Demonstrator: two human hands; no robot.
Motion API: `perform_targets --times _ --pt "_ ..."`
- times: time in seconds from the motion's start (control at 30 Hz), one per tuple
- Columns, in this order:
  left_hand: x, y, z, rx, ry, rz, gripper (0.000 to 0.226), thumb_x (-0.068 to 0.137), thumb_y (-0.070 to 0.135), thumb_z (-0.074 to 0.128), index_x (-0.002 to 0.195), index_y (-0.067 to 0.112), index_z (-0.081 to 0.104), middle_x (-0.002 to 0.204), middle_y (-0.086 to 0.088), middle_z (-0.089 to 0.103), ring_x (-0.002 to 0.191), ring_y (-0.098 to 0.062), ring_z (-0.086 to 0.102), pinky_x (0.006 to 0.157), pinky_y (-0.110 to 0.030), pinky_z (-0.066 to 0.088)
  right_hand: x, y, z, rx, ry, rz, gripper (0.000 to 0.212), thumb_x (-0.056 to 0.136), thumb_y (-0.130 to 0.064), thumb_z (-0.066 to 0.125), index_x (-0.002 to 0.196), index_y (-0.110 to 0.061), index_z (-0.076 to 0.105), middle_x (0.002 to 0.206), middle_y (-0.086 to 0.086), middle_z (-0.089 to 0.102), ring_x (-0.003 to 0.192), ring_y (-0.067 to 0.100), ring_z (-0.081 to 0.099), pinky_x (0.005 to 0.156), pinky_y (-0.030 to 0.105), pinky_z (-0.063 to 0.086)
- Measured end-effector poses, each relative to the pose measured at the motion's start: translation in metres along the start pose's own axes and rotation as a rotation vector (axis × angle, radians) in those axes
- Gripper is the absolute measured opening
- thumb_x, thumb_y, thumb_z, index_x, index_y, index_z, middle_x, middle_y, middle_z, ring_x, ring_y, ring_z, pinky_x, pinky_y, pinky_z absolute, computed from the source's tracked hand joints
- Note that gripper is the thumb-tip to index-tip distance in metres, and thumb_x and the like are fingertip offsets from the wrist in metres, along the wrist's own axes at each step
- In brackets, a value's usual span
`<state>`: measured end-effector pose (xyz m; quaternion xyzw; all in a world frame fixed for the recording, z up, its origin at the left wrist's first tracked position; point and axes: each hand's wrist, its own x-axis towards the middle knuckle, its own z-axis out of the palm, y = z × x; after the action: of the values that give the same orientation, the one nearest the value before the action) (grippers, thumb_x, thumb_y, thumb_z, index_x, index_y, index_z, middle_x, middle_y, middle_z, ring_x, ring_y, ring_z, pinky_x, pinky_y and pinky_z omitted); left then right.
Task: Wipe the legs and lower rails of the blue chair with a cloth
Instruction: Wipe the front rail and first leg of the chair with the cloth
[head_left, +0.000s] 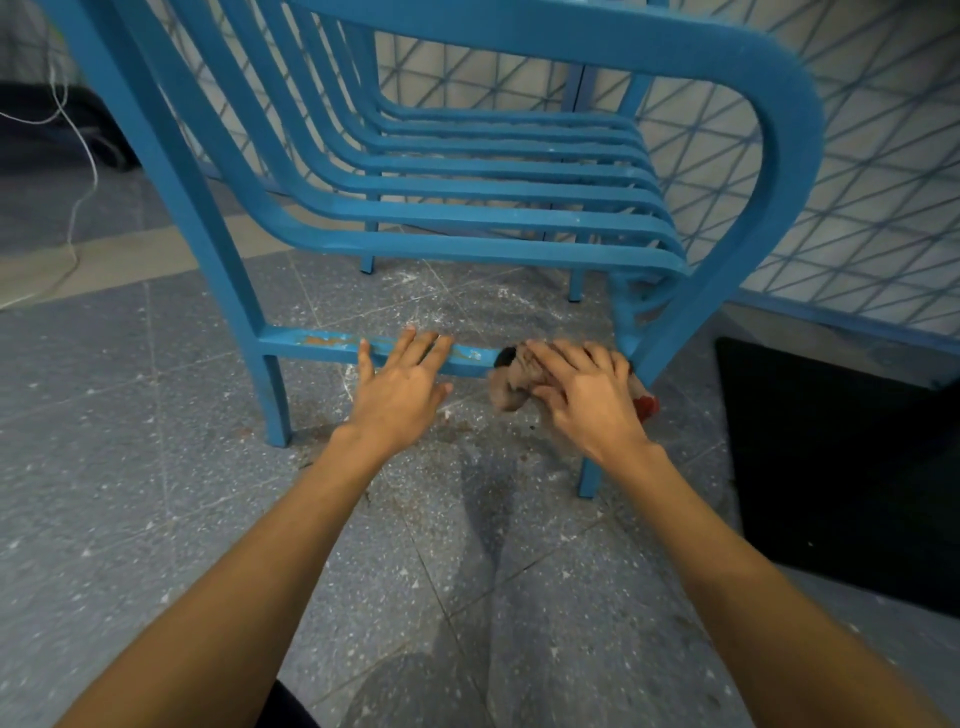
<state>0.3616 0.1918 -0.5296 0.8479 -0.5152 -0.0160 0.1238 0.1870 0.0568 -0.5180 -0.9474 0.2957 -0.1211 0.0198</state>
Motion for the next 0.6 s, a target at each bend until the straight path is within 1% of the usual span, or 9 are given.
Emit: perform_targets --times 0.07,0.13,0.2,0.27,0.33,0.4,0.43,0.5,0.6 --pt "0.0 -0.001 0.0 -0.009 0.007 -0.001 0.058 0.098 0.033 0.043 0.149 0.025 0.018 0.156 0.008 0.018 0.147 -0.017 0.005 0.112 -0.061 -0.005 -0.008 0.006 0.0 0.076 0.11 -0.042 0.052 0.082 -0.007 0.057 0.132 -0.023 0.056 0.134 0.007 0.058 0.117 0.034 0.052 0.096 0.038 0.026" --pt "0.001 -0.003 0.001 -0.018 0.014 0.006 0.058 0.098 0.032 0.044 0.149 0.026 0.018 0.156 0.008 0.019 0.147 -0.017 0.005 0.111 -0.06 -0.006 -0.013 0.012 0.0 0.125 0.162 -0.05 0.052 0.076 -0.004 0.05 0.123 -0.019 0.064 0.129 0.007 0.061 0.116 0.034 0.056 0.097 0.037 0.028" --pt "0.001 -0.004 0.002 -0.019 0.02 0.009 0.059 0.097 0.032 0.045 0.15 0.026 0.018 0.156 0.008 0.019 0.147 -0.016 0.005 0.111 -0.06 -0.007 -0.01 0.014 -0.002 0.159 0.139 -0.016 0.051 0.077 -0.009 0.04 0.119 -0.018 0.066 0.127 0.009 0.062 0.116 0.034 0.056 0.102 0.044 0.036" --pt "0.002 -0.005 0.003 -0.015 0.025 0.013 0.06 0.097 0.032 0.046 0.15 0.027 0.017 0.156 0.008 0.018 0.147 -0.016 0.005 0.112 -0.059 -0.006 0.001 0.009 -0.01 0.18 0.107 0.068 0.05 0.077 -0.013 0.035 0.116 -0.018 0.066 0.119 0.011 0.065 0.108 0.035 0.059 0.097 0.049 0.041" --pt "0.002 -0.005 0.003 -0.012 0.027 0.017 0.062 0.096 0.032 0.047 0.15 0.027 0.015 0.157 0.008 0.017 0.147 -0.017 0.005 0.112 -0.059 -0.006 0.019 -0.004 -0.016 0.166 0.039 0.208 0.042 0.083 -0.012 0.039 0.119 -0.02 0.061 0.112 0.014 0.065 0.104 0.038 0.058 0.095 0.047 0.038" --pt "0.002 -0.005 0.003 -0.011 0.029 0.017 0.065 0.096 0.032 0.048 0.15 0.028 0.013 0.157 0.007 0.017 0.147 -0.017 0.004 0.112 -0.059 -0.006 0.037 -0.019 -0.02 0.185 -0.07 0.3 0.042 0.089 -0.018 0.042 0.128 -0.026 0.054 0.118 0.017 0.061 0.111 0.039 0.053 0.097 0.05 0.03" --pt "0.002 -0.005 0.004 -0.007 0.03 0.017 0.066 0.096 0.032 0.048 0.15 0.028 0.012 0.157 0.007 0.017 0.147 -0.017 0.004 0.112 -0.058 -0.006 0.043 -0.026 -0.019 0.195 -0.121 0.298 0.041 0.09 -0.023 0.04 0.129 -0.031 0.052 0.123 0.016 0.059 0.113 0.039 0.051 0.098 0.052 0.028" --pt "0.001 -0.005 0.004 0.005 0.034 0.013 0.067 0.095 0.032 0.049 0.15 0.029 0.01 0.157 0.007 0.016 0.147 -0.017 0.004 0.112 -0.058 -0.007 0.045 -0.038 -0.014 0.175 -0.204 0.246 0.038 0.091 -0.036 0.034 0.124 -0.036 0.054 0.128 0.012 0.058 0.117 0.038 0.048 0.099 0.055 0.024" --pt "0.001 -0.004 0.004 0.008 0.033 0.012 0.069 0.095 0.03 0.049 0.15 0.028 0.008 0.157 0.006 0.014 0.147 -0.017 0.002 0.112 -0.057 -0.008 0.034 -0.04 -0.005 0.073 -0.18 0.203 0.043 0.088 -0.052 0.033 0.124 -0.04 0.053 0.131 0.005 0.055 0.12 0.039 0.044 0.1 0.055 0.021"
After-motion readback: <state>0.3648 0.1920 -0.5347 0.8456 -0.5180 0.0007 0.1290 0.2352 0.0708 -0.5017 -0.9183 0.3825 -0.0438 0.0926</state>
